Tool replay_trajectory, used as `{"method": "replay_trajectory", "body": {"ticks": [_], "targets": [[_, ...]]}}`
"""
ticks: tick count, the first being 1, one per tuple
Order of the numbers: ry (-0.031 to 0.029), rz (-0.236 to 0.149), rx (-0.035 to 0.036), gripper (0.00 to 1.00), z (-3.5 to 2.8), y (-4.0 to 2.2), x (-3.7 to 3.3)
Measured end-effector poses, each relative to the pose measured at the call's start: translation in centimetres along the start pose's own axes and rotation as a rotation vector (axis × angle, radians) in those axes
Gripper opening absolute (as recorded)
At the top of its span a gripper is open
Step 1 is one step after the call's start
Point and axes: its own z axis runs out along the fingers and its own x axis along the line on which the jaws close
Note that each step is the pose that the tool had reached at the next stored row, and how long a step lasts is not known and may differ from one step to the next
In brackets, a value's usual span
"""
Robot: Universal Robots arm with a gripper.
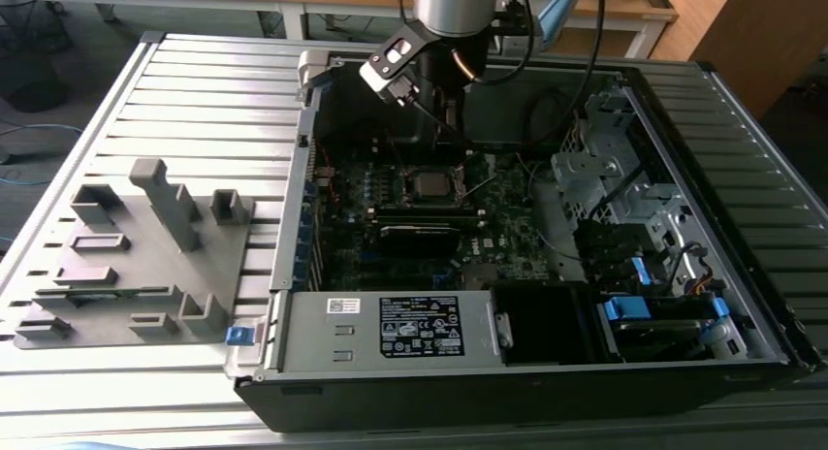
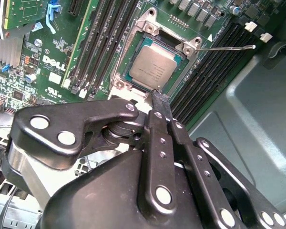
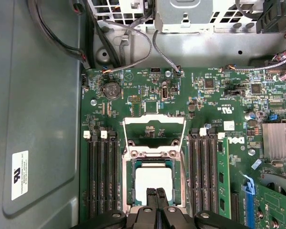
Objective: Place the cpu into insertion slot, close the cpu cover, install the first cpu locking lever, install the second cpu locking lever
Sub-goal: 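Close the cpu cover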
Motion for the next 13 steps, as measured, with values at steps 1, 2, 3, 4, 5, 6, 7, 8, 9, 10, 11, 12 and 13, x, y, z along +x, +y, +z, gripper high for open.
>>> {"method": "replay_trajectory", "body": {"ticks": [1, 2, 3, 4, 5, 6, 7, 8, 9, 10, 11, 12, 13], "targets": [[0.0, 0.0, 0.0, 0.11, 0.0, 0.0, 0.0], [0.0, 0.0, 0.0, 0.11, -0.02, 0.01, 0.01], [-0.0002, 0.0, 0.0002, 0.11, -0.07, 0.01, 0.01], [0.0, 0.0, 0.0001, 0.11, -0.12, 0.01, 0.01], [0.0, 0.0, 0.0, 0.11, -0.18, 0.01, 0.0], [0.0001, 0.0, -0.0001, 0.11, -0.2, 0.02, 0.01], [0.0003, 0.0, -0.0002, 0.11, -0.2, 0.02, 0.01], [0.0004, 0.0, -0.0002, 0.11, -0.2, 0.02, 0.01], [0.0002, 0.0, -0.0001, 0.11, -0.2, 0.06, 0.01], [0.0, 0.0, 0.0, 0.11, -0.21, 0.13, 0.01], [-0.0001, 0.0, 0.0001, 0.11, -0.21, 0.22, 0.01], [-0.0001, 0.0, 0.0001, 0.11, -0.2, 0.33, 0.01], [0.0, 0.0, 0.0, 0.11, -0.19, 0.43, 0.01]]}}
